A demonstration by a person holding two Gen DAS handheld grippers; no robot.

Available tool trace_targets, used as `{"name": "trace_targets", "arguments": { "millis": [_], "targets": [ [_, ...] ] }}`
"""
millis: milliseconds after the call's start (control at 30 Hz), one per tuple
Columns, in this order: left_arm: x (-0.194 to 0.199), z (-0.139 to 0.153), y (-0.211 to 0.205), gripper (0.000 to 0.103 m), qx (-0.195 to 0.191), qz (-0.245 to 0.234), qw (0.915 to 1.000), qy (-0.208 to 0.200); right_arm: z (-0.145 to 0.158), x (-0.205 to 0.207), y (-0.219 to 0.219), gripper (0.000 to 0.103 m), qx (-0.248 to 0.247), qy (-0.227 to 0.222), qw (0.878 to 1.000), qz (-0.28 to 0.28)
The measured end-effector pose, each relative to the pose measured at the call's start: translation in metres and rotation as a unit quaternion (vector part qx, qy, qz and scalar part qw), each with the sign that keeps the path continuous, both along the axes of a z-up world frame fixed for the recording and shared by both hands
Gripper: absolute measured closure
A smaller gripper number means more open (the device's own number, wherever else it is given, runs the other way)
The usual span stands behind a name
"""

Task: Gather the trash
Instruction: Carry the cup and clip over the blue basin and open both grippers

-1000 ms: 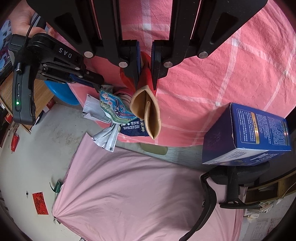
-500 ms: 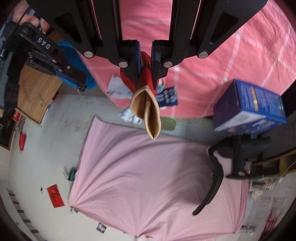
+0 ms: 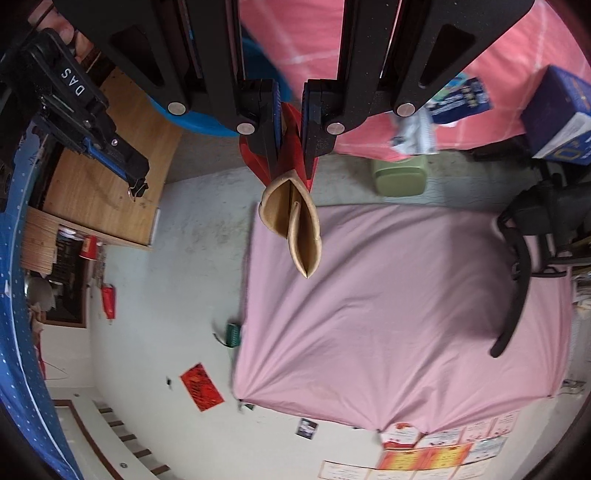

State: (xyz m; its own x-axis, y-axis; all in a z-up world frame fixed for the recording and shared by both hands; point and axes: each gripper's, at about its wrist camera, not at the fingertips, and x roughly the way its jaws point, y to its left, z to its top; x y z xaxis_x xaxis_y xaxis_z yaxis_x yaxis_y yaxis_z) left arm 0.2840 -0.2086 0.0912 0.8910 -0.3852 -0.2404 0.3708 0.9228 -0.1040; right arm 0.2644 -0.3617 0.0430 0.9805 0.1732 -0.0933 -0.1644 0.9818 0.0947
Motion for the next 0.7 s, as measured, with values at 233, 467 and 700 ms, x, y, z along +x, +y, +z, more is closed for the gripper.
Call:
{"name": "trace_targets", "arguments": {
  "millis": [233,467,700],
  "targets": [
    [0.038,-0.015,-0.063,0.097,0.018,-0.049,0.9981,0.034,-0.013,0.001,-0.039,0.069,0.005,0.028,0.998,-0.049],
    [0.079,-0.047,-0.096,0.097,0.033,-0.075,0.9895,0.119,-0.037,0.020,-0.068,0.069,0.033,0.095,0.993,-0.066],
    [0.107,-0.075,-0.106,0.096,0.036,-0.084,0.9753,0.201,-0.064,0.046,-0.086,0.068,0.063,0.175,0.980,-0.069]
  ]
}}
